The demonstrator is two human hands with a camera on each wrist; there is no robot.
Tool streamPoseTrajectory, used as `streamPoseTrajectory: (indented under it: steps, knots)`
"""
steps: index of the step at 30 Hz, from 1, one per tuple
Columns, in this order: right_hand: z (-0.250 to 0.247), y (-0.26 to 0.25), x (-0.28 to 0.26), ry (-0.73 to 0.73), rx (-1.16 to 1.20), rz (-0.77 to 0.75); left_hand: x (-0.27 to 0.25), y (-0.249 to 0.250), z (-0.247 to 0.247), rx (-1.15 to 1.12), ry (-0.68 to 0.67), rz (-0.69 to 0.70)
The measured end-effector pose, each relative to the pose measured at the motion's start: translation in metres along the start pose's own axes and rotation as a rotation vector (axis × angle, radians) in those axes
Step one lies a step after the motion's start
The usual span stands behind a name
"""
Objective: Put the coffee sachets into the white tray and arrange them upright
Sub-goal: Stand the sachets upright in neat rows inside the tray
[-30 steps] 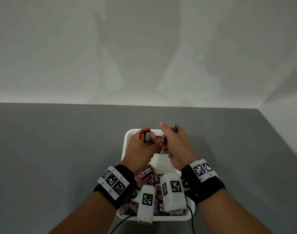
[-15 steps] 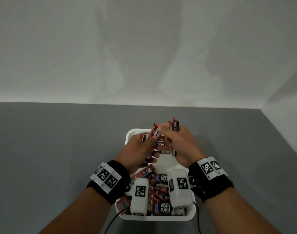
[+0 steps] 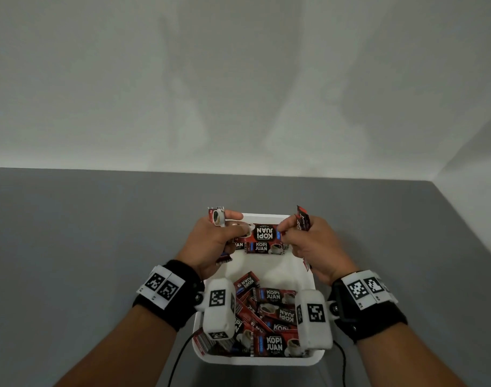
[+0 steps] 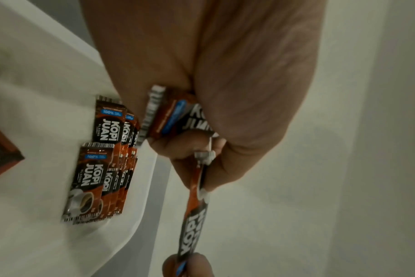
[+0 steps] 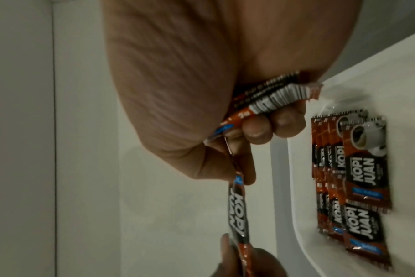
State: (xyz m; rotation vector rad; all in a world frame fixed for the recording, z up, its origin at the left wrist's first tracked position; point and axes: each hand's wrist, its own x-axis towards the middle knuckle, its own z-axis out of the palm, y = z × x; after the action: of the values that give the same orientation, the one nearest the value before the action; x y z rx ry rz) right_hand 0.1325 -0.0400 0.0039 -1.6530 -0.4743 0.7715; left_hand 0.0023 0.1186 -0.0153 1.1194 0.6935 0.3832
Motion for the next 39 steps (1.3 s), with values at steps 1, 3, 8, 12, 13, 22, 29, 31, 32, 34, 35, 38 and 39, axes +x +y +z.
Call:
streamPoseTrajectory:
  steps: [1,3,8,12,13,22,29,31,32,34,35,38,39]
  knots:
    - [0.0,0.003,0.001,0.016,-0.05,-0.009,0.0,0.0,0.001,0.027,0.014,0.02]
    - [-0.002,0.007,0.001,0.045,-0.145,-0.045,0.003,-0.002,0.0,0.055,0.031,0.043]
    - [0.001,0.007,0.003,0.154,-0.025,-0.059,0.001,-0.006,0.006,0.063,0.082,0.112]
    - [0.016,0.006,0.003,0.15,0.169,-0.04,-0.011,-0.01,0.023,0.12,0.081,0.19]
    - [0.019,0.003,0.001,0.138,0.211,-0.037,-0.012,-0.013,0.026,0.135,0.073,0.207]
    - [0.036,0.003,0.01,0.126,0.14,0.011,-0.023,-0.017,0.04,0.132,-0.172,0.049]
    - [0.024,-0.006,0.002,0.013,0.107,-0.011,-0.018,-0.006,0.026,-0.032,-0.187,-0.105]
    - [0.022,-0.008,0.002,-0.006,0.082,-0.011,-0.016,-0.007,0.021,0.018,-0.221,-0.065]
    - [0.021,-0.009,0.002,-0.01,0.048,-0.015,-0.014,-0.008,0.019,0.04,-0.222,-0.058]
    - [0.017,-0.008,0.002,0.013,-0.011,-0.027,-0.012,-0.008,0.016,0.045,-0.184,-0.049]
    - [0.015,-0.006,0.002,0.036,-0.016,-0.022,-0.011,-0.007,0.014,0.028,-0.141,-0.037]
    - [0.01,0.002,0.002,0.055,-0.062,-0.019,-0.007,-0.006,0.007,-0.026,0.008,0.011]
    - [0.009,0.004,0.001,0.052,-0.139,-0.041,-0.006,-0.005,0.006,-0.009,0.039,0.024]
